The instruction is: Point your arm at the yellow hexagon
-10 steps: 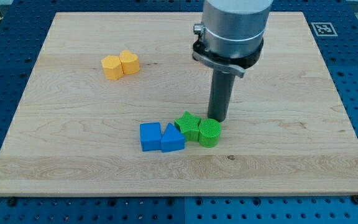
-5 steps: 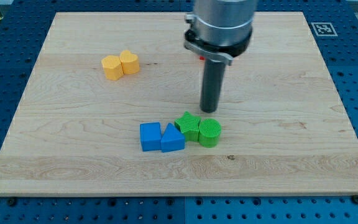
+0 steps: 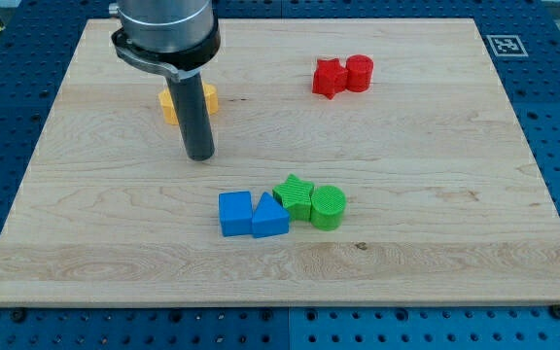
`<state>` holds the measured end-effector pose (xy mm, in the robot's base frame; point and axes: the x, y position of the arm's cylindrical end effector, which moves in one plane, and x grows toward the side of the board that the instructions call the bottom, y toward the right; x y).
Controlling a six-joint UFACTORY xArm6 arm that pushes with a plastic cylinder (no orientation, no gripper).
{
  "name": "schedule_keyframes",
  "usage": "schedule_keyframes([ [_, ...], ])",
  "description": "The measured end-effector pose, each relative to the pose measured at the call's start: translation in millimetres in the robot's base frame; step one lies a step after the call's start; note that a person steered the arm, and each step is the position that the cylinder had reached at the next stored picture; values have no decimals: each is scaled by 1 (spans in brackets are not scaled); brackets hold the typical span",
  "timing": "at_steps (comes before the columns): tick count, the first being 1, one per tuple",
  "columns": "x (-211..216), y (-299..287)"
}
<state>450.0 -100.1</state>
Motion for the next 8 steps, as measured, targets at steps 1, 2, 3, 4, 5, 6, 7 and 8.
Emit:
schedule_keyframes([
  [1,0,-8],
  [2,0,-20],
  [3,0,-20],
  [4,0,-21],
  [5,-1,-21],
  [6,-1,-24],
  [7,-5,-37],
  [8,-18,-40],
])
